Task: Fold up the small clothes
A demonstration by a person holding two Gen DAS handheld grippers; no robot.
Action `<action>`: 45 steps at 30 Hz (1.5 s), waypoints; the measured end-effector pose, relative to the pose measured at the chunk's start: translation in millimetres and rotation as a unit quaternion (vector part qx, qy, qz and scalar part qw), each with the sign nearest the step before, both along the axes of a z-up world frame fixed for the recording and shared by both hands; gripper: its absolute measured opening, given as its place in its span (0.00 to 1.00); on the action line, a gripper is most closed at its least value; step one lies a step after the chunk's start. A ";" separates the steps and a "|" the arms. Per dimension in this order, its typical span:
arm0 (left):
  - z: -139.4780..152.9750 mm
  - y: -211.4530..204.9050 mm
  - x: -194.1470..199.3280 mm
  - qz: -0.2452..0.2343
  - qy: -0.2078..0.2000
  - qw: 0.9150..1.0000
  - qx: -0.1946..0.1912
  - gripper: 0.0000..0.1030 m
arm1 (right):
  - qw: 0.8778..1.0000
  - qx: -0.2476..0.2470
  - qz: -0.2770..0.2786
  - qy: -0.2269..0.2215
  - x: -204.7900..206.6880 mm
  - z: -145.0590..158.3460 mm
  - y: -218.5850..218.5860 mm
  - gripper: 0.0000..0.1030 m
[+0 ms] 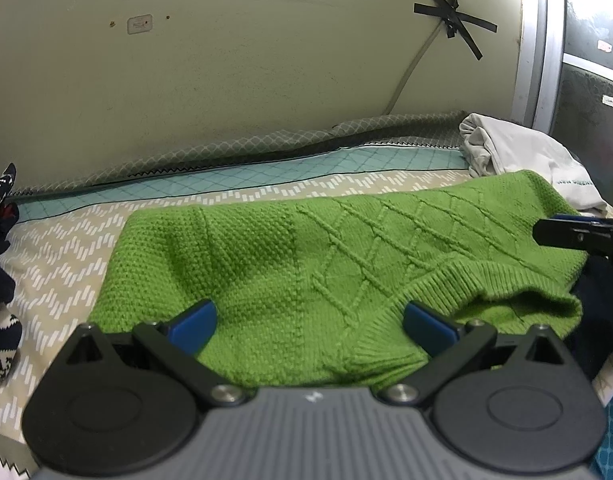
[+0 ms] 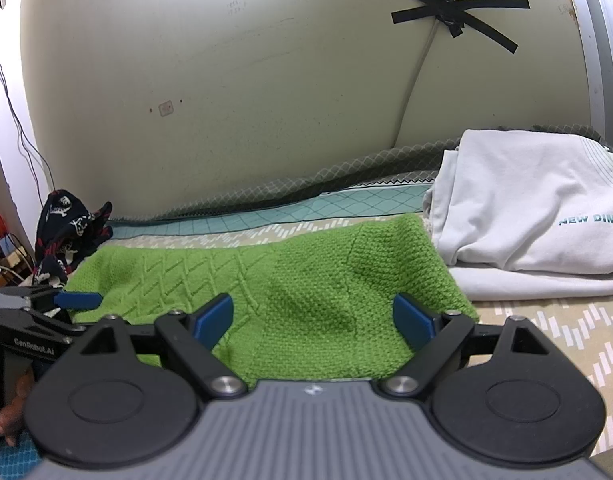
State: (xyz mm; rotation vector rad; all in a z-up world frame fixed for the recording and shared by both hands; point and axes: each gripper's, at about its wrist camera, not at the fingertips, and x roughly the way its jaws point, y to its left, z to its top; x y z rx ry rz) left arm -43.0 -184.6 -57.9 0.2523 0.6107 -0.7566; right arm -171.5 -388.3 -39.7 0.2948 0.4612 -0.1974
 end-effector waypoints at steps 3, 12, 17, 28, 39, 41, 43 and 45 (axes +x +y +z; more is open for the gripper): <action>0.6 1.8 1.3 -0.004 0.004 1.000 -0.003 1.00 | 1.000 0.000 0.000 0.000 -0.1 -0.1 0.1 0.80; 1.3 6.9 2.2 -0.012 0.010 1.000 -0.014 1.00 | 1.000 0.000 -0.001 0.000 -0.2 -0.1 0.3 0.81; 1.3 7.7 1.3 -0.012 0.011 1.000 -0.017 1.00 | 1.000 0.000 -0.001 0.000 -0.3 -0.1 0.5 0.81; 2.1 6.2 -0.1 -0.014 0.011 1.000 -0.015 1.00 | 1.000 0.000 -0.002 -0.001 -0.2 -0.9 -0.2 0.81; 23.6 38.3 13.0 0.011 0.031 0.994 -0.102 1.00 | 0.999 0.026 -0.008 -0.032 -20.1 6.5 2.2 0.80; 25.6 47.4 18.9 0.023 0.047 0.990 -0.130 1.00 | 0.997 0.046 -0.021 -0.055 -38.9 13.4 -2.4 0.80; 27.0 58.0 23.9 0.036 0.062 0.984 -0.165 1.00 | 0.995 0.058 -0.047 -0.066 -56.3 20.0 -10.7 0.80; 27.2 64.1 26.7 0.047 0.070 0.979 -0.184 1.00 | 0.991 0.082 -0.079 -0.065 -70.7 23.4 -24.1 0.80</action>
